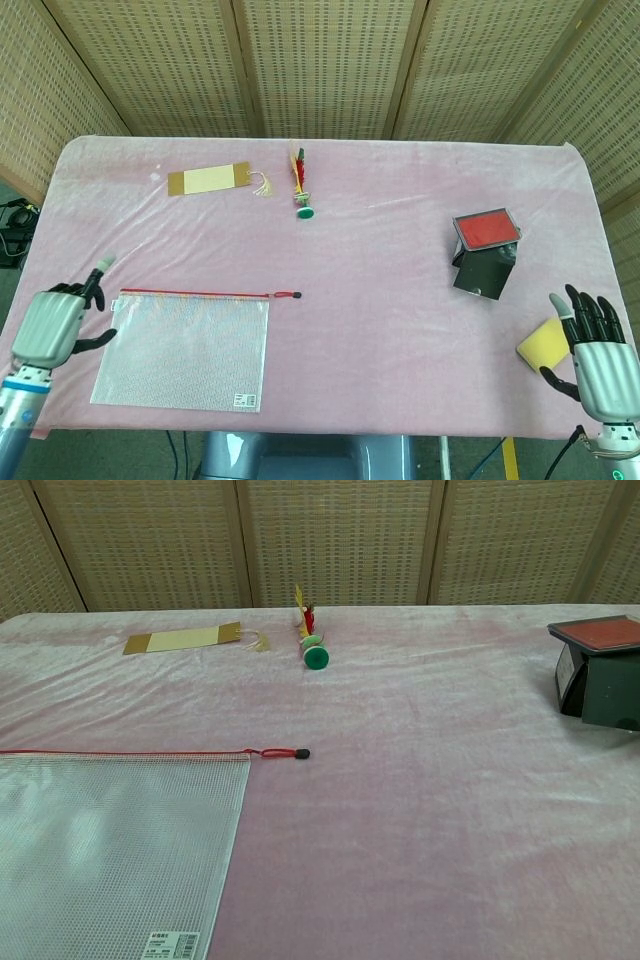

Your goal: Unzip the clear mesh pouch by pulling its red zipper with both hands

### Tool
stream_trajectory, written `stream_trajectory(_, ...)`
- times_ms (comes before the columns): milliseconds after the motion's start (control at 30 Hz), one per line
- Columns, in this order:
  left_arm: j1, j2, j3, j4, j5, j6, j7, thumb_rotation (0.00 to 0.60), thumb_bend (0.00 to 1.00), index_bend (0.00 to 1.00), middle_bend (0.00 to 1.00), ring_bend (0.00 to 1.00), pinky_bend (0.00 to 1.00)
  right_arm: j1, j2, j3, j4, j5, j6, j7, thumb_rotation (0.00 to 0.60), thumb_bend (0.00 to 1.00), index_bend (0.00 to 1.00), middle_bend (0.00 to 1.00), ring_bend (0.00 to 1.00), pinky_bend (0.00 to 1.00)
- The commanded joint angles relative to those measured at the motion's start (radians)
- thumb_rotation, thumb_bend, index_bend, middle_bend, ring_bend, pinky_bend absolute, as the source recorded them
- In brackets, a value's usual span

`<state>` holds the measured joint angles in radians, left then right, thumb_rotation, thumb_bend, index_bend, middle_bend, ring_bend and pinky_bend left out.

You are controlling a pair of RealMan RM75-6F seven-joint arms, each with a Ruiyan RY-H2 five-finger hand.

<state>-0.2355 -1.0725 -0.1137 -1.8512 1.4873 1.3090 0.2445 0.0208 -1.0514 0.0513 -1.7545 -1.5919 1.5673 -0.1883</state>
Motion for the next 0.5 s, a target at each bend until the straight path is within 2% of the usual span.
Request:
stream_trajectory(33,-0.170,-0.054,-0.088,-0.027,-0.130,-0.208,0.090,0.600,0.00,0.19,1.00,0.94,1.00,0.006,-0.006,0.007,0.010,0.014,-0.011,-0.016,0.600,0.00,0.00,0.00,0.00,0.00)
stream_trajectory(100,-0.216,-0.068,-0.108,-0.030,-0.184,-0.260,0.119,0.600,0.00,0.22,1.00,0.94,1.00,0.009,-0.010,0.010,0.013,0.022,-0.015,-0.024,0.600,0.00,0.00,0.00,0.00,0.00)
stream_trajectory(200,-0.340,-0.130,-0.156,-0.018,-0.331,-0.378,0.196,0.600,0.00,0.26,1.00,0.94,1.00,0.016,-0.018,0.018,0.020,0.047,-0.031,-0.038,0.600,0.00,0.00,0.00,0.00,0.00)
stream_trajectory(367,-0.463,-0.204,-0.170,0.029,-0.506,-0.443,0.301,0.600,0.00,0.35,1.00,0.94,1.00,0.022,-0.025,0.026,0.022,0.066,-0.039,-0.051,0.600,0.00,0.00,0.00,0.00,0.00)
stream_trajectory(433,-0.519,-0.248,-0.166,0.064,-0.584,-0.452,0.356,0.600,0.04,0.35,1.00,0.94,1.00,0.024,-0.028,0.027,0.024,0.071,-0.043,-0.057,0.600,0.00,0.00,0.00,0.00,0.00)
stream_trajectory(500,-0.577,-0.298,-0.163,0.107,-0.663,-0.465,0.396,0.600,0.12,0.35,1.00,0.94,1.00,0.027,-0.032,0.028,0.027,0.078,-0.048,-0.063,0.600,0.00,0.00,0.00,0.00,0.00)
